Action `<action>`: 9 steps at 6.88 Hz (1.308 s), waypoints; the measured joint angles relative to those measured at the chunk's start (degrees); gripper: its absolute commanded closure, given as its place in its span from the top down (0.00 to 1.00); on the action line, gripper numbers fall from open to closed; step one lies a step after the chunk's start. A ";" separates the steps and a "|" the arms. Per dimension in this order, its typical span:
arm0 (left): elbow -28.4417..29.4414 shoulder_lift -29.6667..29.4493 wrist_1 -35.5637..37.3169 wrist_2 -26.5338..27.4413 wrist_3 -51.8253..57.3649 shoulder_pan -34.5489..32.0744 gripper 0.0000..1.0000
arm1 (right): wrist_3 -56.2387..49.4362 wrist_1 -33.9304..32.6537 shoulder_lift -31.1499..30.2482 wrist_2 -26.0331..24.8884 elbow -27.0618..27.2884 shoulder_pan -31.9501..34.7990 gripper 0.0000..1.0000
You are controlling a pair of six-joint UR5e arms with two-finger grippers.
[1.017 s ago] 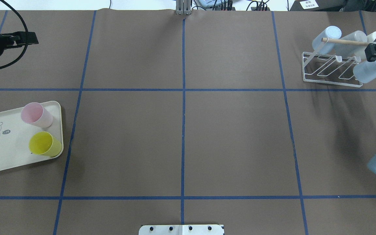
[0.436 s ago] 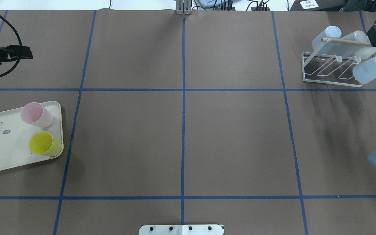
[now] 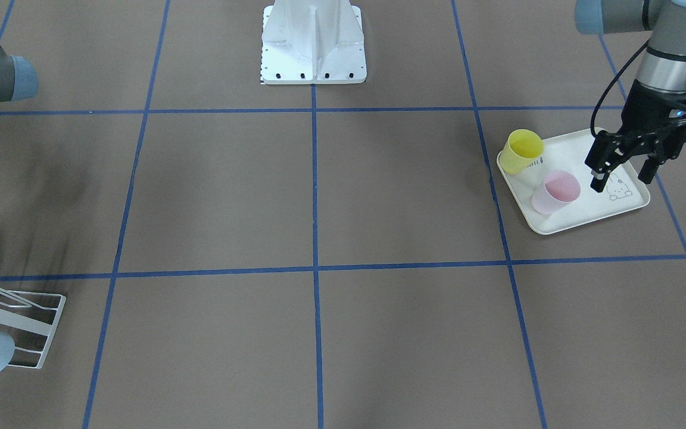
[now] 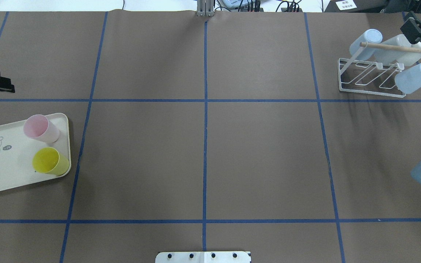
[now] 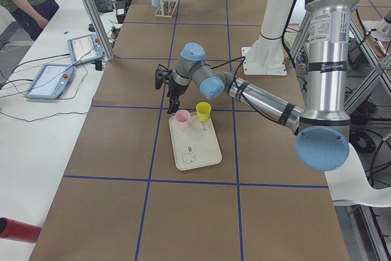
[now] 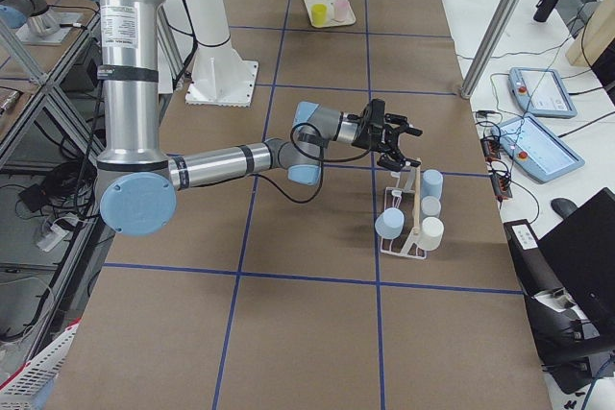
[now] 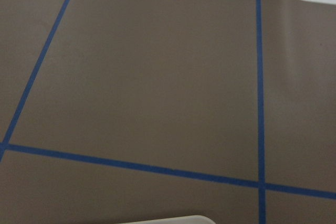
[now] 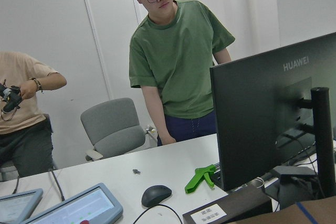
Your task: Transfer IKEA cup to right arm and place on rack
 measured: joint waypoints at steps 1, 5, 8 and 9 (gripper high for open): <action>0.00 2.20 0.14 -4.93 1.23 -0.61 1.00 | 3.50 -5.13 1.11 3.31 3.75 -0.06 1.00; 1.08 2.57 7.26 -14.60 1.26 -0.09 1.00 | 16.73 -14.11 9.11 19.36 7.65 -0.37 1.00; 8.98 -4.93 7.73 -15.47 1.28 -0.01 1.00 | 20.41 -14.04 12.40 25.25 8.35 -2.09 1.00; 10.75 -6.00 7.64 -15.48 1.32 0.02 1.00 | 21.63 -14.02 13.46 25.63 8.08 -3.26 1.00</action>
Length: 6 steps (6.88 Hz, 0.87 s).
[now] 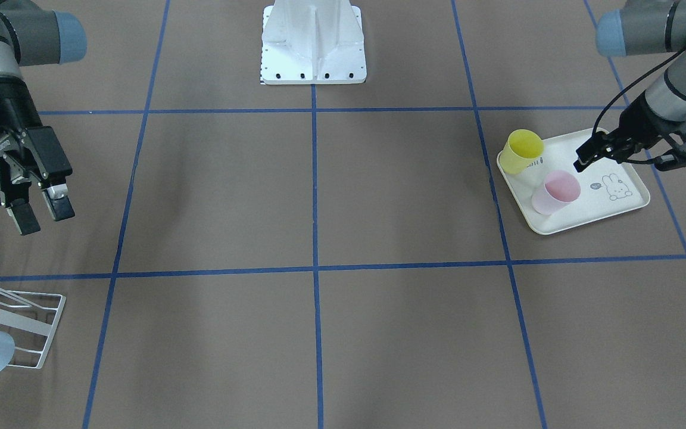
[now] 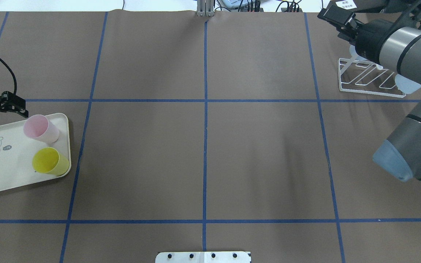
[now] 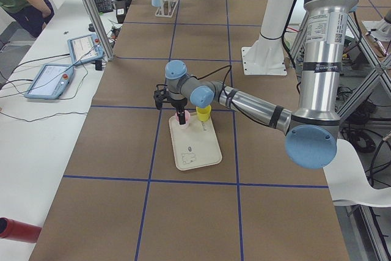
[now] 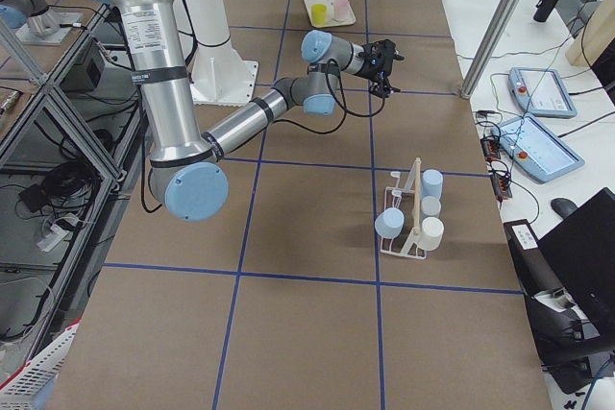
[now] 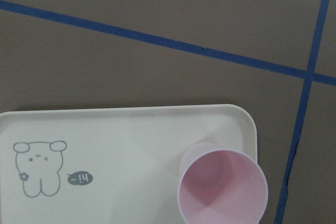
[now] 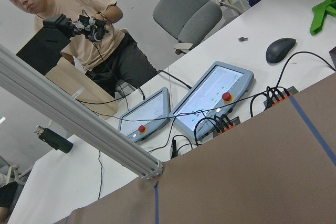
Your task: Transfer IKEA cup to right arm and place on rack
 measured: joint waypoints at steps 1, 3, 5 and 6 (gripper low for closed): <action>1.38 -0.40 -0.26 -0.03 0.07 0.08 1.00 | 0.95 0.03 0.86 0.10 -0.46 -1.00 1.00; 3.08 -0.58 -0.67 0.31 0.19 1.71 1.00 | 1.54 0.03 1.64 0.13 -0.81 -2.09 1.00; 4.18 -0.53 -0.80 0.67 0.38 3.75 0.87 | 1.58 0.01 1.73 0.12 -0.93 -2.62 1.00; 4.38 -0.46 -0.79 0.72 0.44 4.16 0.66 | 1.59 0.01 1.73 0.08 -1.03 -2.87 1.00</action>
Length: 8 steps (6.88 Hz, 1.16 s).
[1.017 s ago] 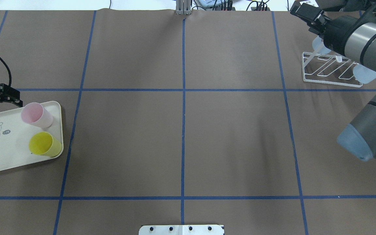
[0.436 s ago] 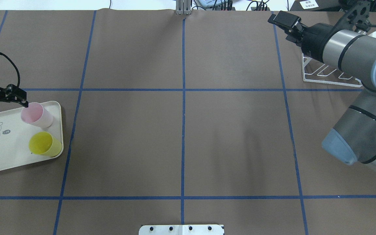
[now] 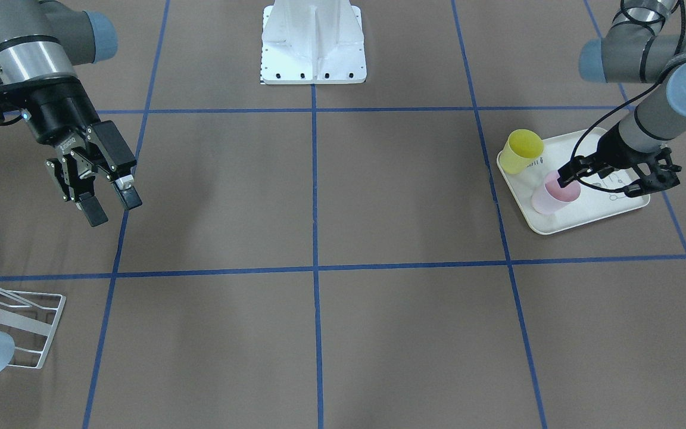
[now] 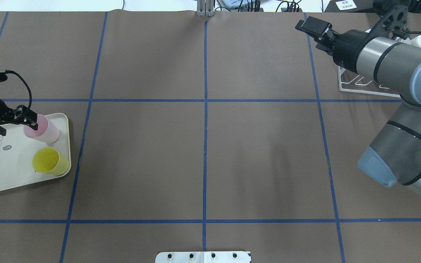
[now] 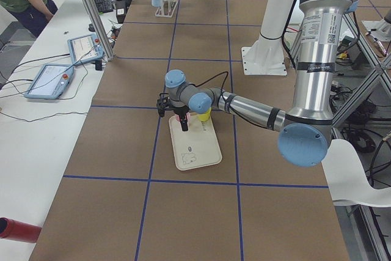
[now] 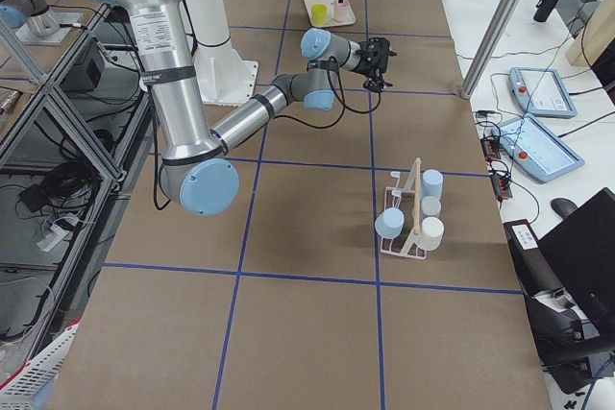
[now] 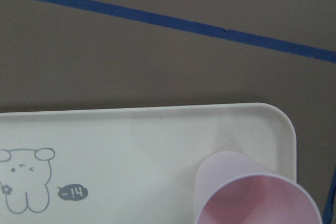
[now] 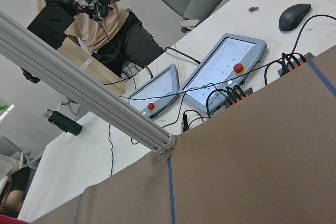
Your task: Transfer IKEA cup to right arm and place on rack
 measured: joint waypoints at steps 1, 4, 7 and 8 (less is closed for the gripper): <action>0.27 0.02 0.01 0.01 0.05 0.22 0.61 | -0.01 0.00 0.00 -0.02 -0.09 -0.12 1.00; 0.69 -0.13 -0.06 0.02 -0.12 1.17 0.53 | 0.02 0.02 -0.14 -0.03 -0.13 -0.30 1.00; 0.76 -0.17 -0.07 0.02 -0.35 1.84 0.00 | -0.07 0.08 -0.63 -0.03 -0.14 -0.32 1.00; 0.52 0.00 -0.07 -0.07 -0.47 1.68 0.00 | -0.06 0.08 -0.67 -0.03 -0.13 -0.36 1.00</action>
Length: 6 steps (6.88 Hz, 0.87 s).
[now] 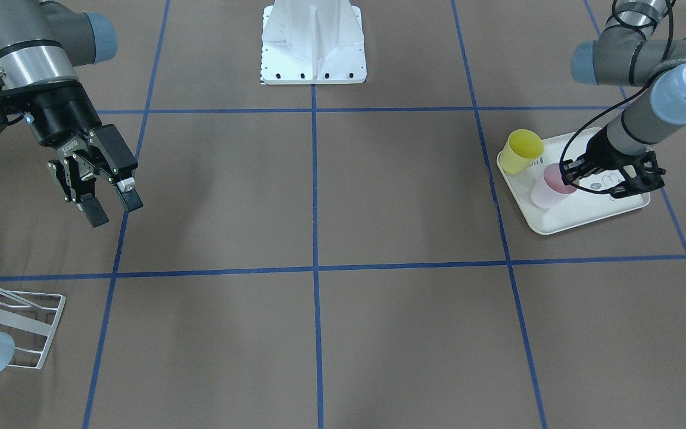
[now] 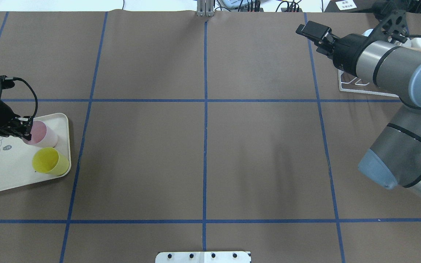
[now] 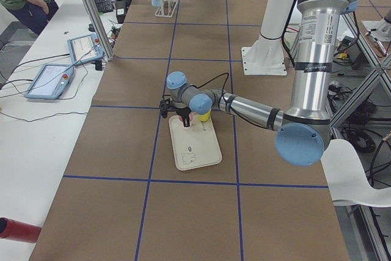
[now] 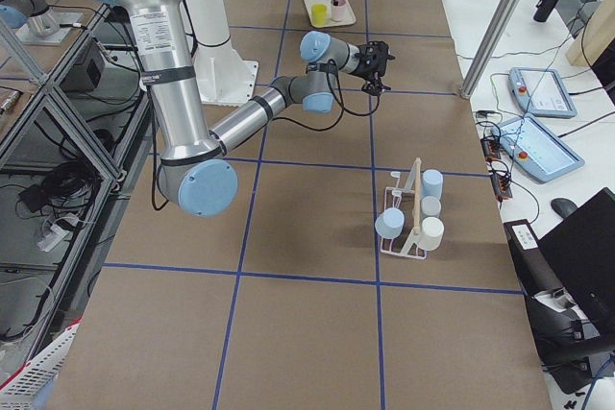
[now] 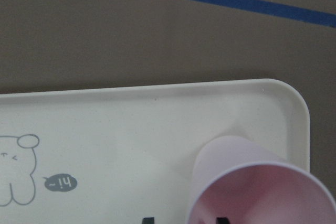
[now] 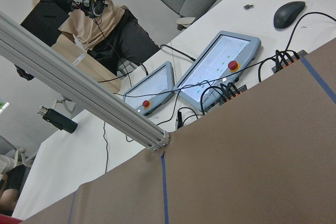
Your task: Transfer IKEA cup to right arm and place on rack
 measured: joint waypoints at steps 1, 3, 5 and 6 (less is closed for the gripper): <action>-0.53 0.36 0.17 -0.21 -0.12 -0.71 0.00 | 0.02 0.00 -0.03 0.00 0.00 -0.05 1.00; -2.52 0.65 1.25 -1.60 -0.21 -6.63 0.00 | 0.09 0.02 -0.04 0.00 -0.02 -0.25 1.00; -5.76 -1.02 5.58 -3.63 -4.05 -14.48 0.00 | 0.72 0.76 0.10 -0.04 -0.01 -1.05 1.00; -6.48 -4.47 6.60 -3.47 -11.54 -15.83 0.00 | 2.53 2.40 0.26 -0.12 -0.33 -1.88 0.99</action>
